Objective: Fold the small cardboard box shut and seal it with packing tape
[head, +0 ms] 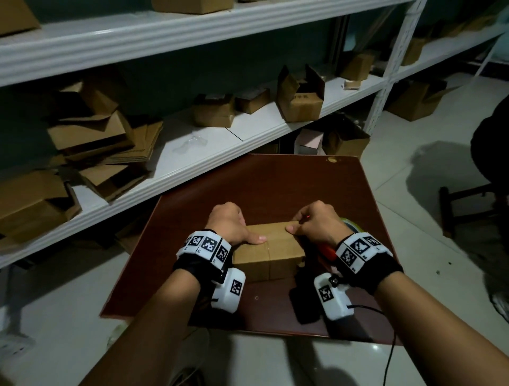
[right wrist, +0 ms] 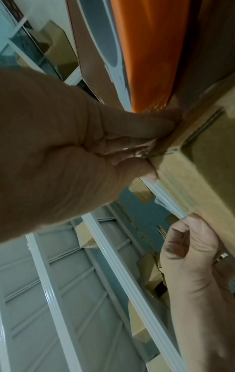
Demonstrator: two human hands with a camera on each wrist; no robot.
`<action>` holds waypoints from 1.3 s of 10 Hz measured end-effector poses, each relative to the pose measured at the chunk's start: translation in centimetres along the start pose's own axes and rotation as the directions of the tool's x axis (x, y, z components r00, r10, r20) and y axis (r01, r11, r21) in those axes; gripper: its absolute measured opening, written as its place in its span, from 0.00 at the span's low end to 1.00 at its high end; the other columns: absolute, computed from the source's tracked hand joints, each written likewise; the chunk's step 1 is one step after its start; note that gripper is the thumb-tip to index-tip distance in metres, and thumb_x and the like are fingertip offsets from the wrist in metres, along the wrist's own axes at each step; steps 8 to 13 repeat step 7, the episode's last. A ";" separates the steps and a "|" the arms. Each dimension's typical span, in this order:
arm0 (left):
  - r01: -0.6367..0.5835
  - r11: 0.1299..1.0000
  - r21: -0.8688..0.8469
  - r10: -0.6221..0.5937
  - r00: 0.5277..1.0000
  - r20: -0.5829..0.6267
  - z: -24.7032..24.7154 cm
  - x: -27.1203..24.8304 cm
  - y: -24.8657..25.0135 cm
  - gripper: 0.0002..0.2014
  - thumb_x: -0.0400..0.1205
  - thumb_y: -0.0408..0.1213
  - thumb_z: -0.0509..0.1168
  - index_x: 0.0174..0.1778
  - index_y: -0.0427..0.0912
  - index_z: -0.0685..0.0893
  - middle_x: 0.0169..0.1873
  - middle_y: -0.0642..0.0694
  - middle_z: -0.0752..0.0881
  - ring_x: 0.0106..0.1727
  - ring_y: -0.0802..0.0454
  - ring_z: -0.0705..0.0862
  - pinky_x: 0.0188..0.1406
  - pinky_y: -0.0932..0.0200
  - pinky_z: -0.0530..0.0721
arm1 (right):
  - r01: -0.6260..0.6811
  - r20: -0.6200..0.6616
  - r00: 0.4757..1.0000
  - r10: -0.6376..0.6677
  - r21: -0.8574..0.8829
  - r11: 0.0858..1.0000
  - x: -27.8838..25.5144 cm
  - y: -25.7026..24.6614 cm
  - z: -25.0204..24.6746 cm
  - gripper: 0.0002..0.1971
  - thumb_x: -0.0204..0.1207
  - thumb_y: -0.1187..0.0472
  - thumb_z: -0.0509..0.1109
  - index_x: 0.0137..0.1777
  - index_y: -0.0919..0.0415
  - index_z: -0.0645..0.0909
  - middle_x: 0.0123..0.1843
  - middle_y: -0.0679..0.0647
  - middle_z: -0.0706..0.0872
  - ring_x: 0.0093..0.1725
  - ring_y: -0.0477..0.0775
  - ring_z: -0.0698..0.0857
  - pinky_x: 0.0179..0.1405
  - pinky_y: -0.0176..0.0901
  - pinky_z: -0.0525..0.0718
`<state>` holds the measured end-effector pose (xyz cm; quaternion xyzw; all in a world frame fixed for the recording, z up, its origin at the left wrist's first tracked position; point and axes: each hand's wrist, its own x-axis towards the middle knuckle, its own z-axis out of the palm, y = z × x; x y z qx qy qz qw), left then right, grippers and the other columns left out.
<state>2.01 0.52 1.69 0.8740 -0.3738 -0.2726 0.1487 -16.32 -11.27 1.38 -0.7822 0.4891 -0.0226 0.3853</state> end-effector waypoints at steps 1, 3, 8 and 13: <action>-0.021 1.000 -0.011 0.021 1.000 -0.021 0.2 -0.1 -0.2 0.27 0.60 0.55 0.91 0.42 0.43 0.87 0.43 0.48 0.91 0.50 0.49 0.89 0.44 0.53 0.86 | -0.004 0.005 1.000 0.004 -0.022 1.000 -0.1 0.0 -0.2 0.13 0.76 0.50 0.82 0.54 0.58 0.91 0.52 0.52 0.87 0.55 0.51 0.82 0.50 0.44 0.77; -0.056 0.994 0.090 0.055 0.998 0.023 -0.1 -0.5 0.0 0.31 0.62 0.67 0.85 0.47 0.48 0.86 0.46 0.50 0.90 0.51 0.48 0.88 0.49 0.49 0.88 | -0.041 0.053 0.998 0.044 -0.048 0.998 0.0 0.2 -1.4 0.16 0.78 0.41 0.78 0.52 0.53 0.90 0.54 0.50 0.86 0.55 0.51 0.83 0.53 0.47 0.81; -0.191 0.955 -0.225 0.086 0.910 -0.405 -1.8 -0.9 1.1 0.15 0.76 0.58 0.80 0.45 0.51 0.88 0.34 0.58 0.88 0.45 0.55 0.89 0.50 0.55 0.87 | 0.122 -0.277 0.961 0.009 0.453 0.883 0.5 0.0 -2.8 0.09 0.83 0.58 0.75 0.42 0.59 0.91 0.44 0.57 0.95 0.42 0.53 0.93 0.49 0.52 0.93; -0.191 0.955 -0.225 0.086 0.910 -0.405 -1.8 -0.9 1.1 0.15 0.76 0.58 0.80 0.45 0.51 0.88 0.34 0.58 0.88 0.45 0.55 0.89 0.50 0.55 0.87 | 0.122 -0.277 0.961 0.009 0.453 0.883 0.5 0.0 -2.8 0.09 0.83 0.58 0.75 0.42 0.59 0.91 0.44 0.57 0.95 0.42 0.53 0.93 0.49 0.52 0.93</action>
